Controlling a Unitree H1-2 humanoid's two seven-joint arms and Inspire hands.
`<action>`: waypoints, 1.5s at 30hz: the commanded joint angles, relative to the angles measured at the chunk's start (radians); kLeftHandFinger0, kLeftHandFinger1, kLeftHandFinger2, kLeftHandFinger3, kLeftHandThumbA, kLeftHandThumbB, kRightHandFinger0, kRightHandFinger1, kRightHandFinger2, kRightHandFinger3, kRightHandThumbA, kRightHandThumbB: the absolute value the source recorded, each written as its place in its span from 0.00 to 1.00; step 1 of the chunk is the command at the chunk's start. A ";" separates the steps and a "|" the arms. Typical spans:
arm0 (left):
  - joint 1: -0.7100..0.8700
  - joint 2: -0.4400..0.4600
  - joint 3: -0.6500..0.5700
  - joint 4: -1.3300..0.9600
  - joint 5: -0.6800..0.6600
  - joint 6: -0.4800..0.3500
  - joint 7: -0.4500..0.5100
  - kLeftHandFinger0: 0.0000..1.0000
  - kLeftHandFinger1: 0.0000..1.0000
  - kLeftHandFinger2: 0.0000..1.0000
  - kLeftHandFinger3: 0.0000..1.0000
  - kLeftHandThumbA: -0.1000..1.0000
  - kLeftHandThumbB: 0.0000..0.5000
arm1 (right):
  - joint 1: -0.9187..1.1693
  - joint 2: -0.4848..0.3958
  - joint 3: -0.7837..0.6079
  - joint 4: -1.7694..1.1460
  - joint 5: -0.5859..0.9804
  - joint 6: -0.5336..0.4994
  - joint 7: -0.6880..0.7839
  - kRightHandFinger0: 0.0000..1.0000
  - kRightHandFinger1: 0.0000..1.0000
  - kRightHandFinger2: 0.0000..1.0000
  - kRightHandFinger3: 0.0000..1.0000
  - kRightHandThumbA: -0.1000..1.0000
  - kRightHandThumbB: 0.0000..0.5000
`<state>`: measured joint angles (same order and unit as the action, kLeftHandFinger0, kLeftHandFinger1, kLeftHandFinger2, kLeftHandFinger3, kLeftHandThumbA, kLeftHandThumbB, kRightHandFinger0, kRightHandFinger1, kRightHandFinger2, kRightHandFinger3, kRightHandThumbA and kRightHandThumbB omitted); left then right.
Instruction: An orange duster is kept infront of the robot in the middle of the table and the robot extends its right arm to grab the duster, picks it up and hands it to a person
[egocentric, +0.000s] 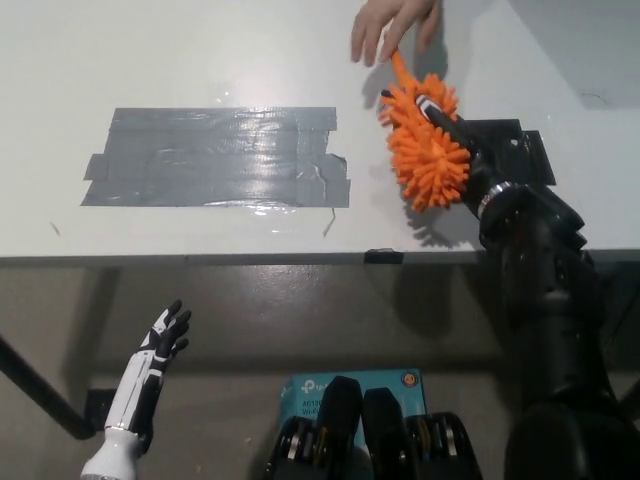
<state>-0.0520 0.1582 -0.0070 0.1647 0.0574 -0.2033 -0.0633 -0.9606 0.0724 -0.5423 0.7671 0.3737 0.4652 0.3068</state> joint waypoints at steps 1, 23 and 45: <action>0.004 0.009 0.000 -0.035 -0.002 -0.036 -0.006 1.00 1.00 1.00 1.00 1.00 0.32 | -0.062 0.010 0.024 0.015 0.080 0.005 -0.006 0.00 0.20 0.62 1.00 0.00 0.23; -0.012 0.012 0.002 -0.031 -0.004 -0.030 -0.007 1.00 1.00 1.00 1.00 0.99 0.30 | -0.003 -0.014 0.115 -0.046 0.199 0.005 0.148 1.00 1.00 1.00 1.00 0.56 0.93; -0.059 0.021 0.000 -0.016 0.012 -0.015 -0.005 1.00 1.00 1.00 1.00 0.98 0.31 | 0.222 -0.098 0.289 -0.796 0.116 0.005 0.062 1.00 1.00 1.00 1.00 0.73 0.92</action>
<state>-0.0849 0.1594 -0.0070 0.1634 0.0582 -0.2002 -0.0630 -0.8043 0.0357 -0.3281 0.3615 0.5358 0.4691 0.4211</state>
